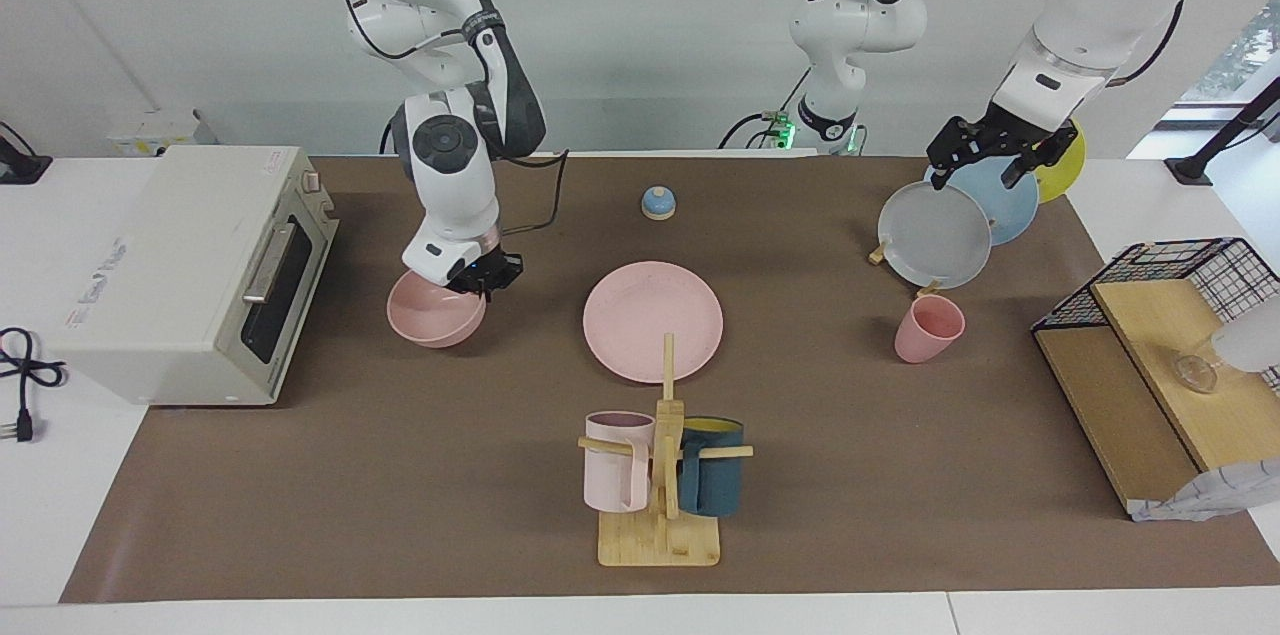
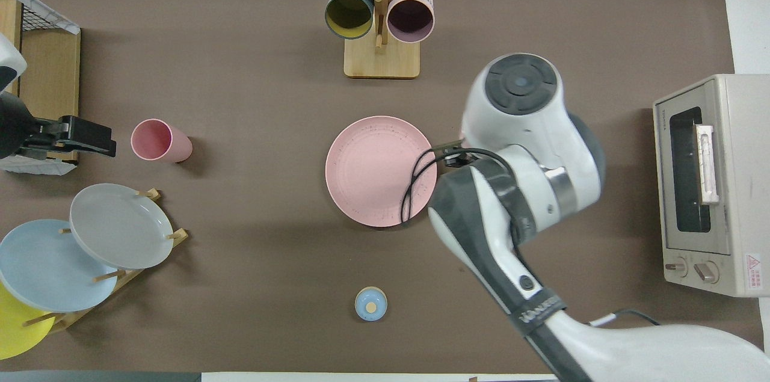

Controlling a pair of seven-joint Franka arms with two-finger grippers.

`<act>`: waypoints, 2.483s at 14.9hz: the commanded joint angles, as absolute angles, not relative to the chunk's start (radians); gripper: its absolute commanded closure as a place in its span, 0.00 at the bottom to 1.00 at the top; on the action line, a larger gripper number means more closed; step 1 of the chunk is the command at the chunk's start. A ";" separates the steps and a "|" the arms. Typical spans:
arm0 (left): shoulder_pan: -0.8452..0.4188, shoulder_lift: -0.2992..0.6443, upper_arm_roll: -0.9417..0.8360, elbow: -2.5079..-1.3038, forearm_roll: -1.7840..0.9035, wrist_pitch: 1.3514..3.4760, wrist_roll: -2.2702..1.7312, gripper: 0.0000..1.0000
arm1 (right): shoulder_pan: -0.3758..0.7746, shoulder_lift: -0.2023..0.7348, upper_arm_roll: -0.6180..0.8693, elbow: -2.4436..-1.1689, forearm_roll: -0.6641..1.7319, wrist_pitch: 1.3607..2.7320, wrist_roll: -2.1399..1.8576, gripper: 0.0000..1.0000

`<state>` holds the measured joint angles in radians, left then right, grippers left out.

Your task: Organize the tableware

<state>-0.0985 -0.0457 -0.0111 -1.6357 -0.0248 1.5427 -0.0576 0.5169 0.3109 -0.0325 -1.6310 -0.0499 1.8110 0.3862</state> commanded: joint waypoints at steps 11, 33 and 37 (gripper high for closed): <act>-0.104 -0.057 -0.002 -1.637 -0.003 1.539 -0.072 0.00 | 0.686 0.641 0.034 -1.321 -0.060 1.917 0.686 1.00; -0.100 0.150 -0.003 -1.985 -0.072 2.140 -0.078 0.05 | 0.134 0.143 0.028 -1.393 -0.048 1.413 0.168 0.00; -0.110 0.143 -0.002 -2.054 -0.072 2.228 -0.074 0.88 | 0.124 0.016 -0.034 -1.610 -0.048 1.486 0.095 0.00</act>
